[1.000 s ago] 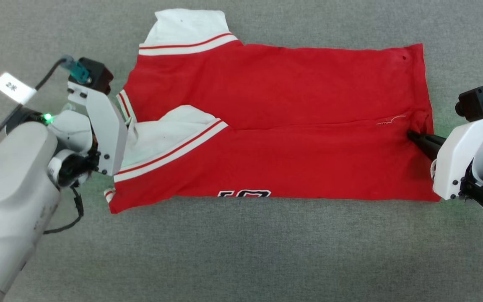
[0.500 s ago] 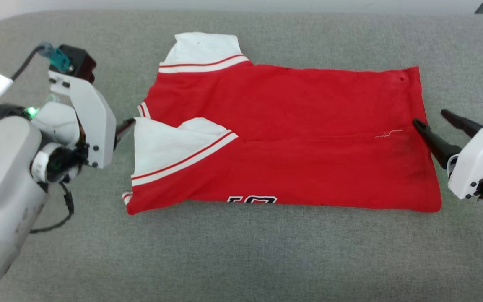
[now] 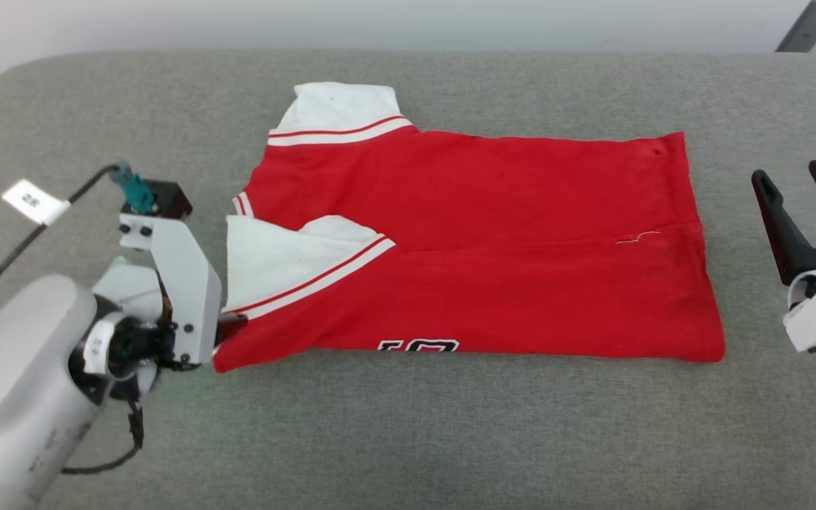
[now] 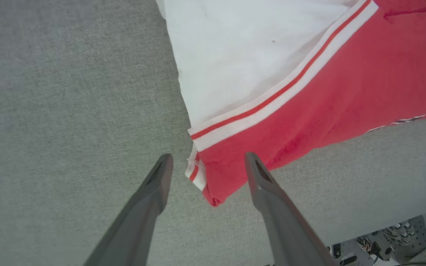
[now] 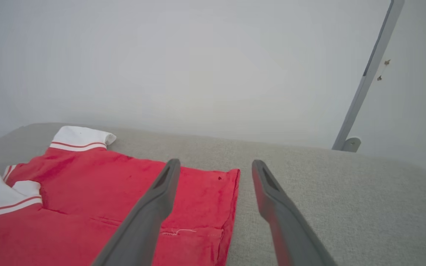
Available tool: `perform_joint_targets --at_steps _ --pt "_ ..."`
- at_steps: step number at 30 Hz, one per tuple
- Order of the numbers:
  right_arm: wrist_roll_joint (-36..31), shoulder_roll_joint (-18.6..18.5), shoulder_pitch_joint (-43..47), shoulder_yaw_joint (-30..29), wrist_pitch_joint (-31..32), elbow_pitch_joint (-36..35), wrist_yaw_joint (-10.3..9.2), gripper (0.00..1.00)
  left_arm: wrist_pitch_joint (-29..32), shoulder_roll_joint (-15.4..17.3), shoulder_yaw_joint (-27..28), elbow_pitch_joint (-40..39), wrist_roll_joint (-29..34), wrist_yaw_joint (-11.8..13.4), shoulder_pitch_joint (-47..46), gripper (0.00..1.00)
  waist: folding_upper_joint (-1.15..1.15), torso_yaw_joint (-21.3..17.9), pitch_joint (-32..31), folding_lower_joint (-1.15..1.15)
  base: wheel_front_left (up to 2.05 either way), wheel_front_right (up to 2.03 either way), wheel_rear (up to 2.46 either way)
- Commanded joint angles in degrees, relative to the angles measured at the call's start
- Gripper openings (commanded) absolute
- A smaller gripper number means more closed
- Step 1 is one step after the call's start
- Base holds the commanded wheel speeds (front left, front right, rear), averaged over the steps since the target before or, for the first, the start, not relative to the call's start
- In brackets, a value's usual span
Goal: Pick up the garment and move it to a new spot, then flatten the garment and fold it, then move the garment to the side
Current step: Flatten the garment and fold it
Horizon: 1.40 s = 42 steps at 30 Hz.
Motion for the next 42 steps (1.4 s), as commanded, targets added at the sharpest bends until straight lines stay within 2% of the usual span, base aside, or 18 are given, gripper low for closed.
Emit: perform_joint_targets --at_steps 1,7,18,19,21,22,31,42 --pt "-0.90 0.73 1.17 -0.99 -0.17 -1.12 -0.09 1.00 0.29 0.00 0.10 -0.23 -0.67 0.74 1.08 1.00 0.00 -0.63 -0.11 0.00 0.00 0.00 0.00" --pt "-4.07 4.66 5.40 -5.78 1.04 -7.58 -0.09 1.00 0.89 0.09 -0.14 1.51 -1.27 2.74 3.07 1.00 0.00 -2.37 0.28 0.00 0.00 0.00 0.00" --pt "-6.43 9.80 10.85 -11.29 5.31 -15.18 -0.09 1.00 0.26 -2.98 -0.14 10.58 -3.78 1.77 5.18 1.00 0.00 -4.25 1.05 0.00 0.00 0.00 0.00" --pt "-6.52 10.00 11.16 -11.50 5.81 -15.69 -0.09 1.00 0.32 -3.40 -0.15 11.24 -4.03 1.69 5.20 0.82 0.00 -4.26 1.10 0.00 0.00 0.00 0.00" --pt "-6.25 10.32 11.84 -11.91 7.18 -16.31 -0.09 1.00 0.81 -4.03 -0.39 12.28 -4.52 0.89 5.24 0.13 0.00 -4.17 1.24 0.00 0.00 0.00 0.00" --pt "-6.09 10.37 12.32 -11.91 8.16 -16.54 -0.09 1.00 1.18 -4.39 -0.22 13.12 -5.19 1.07 5.33 0.00 0.00 -4.09 1.29 0.00 0.00 0.00 0.00" --pt "-3.16 9.76 14.36 -9.32 21.80 -15.21 -0.09 1.00 0.15 -5.96 -0.19 14.96 -5.11 -1.33 3.67 0.00 0.00 -2.92 2.30 0.00 0.00 0.00 0.00" --pt "-4.51 9.78 8.50 -9.08 34.31 -5.79 -0.09 1.00 -1.19 -8.07 -0.51 15.22 -4.36 -2.76 1.15 0.00 0.00 -0.38 4.05 0.00 0.00 0.00 0.00"
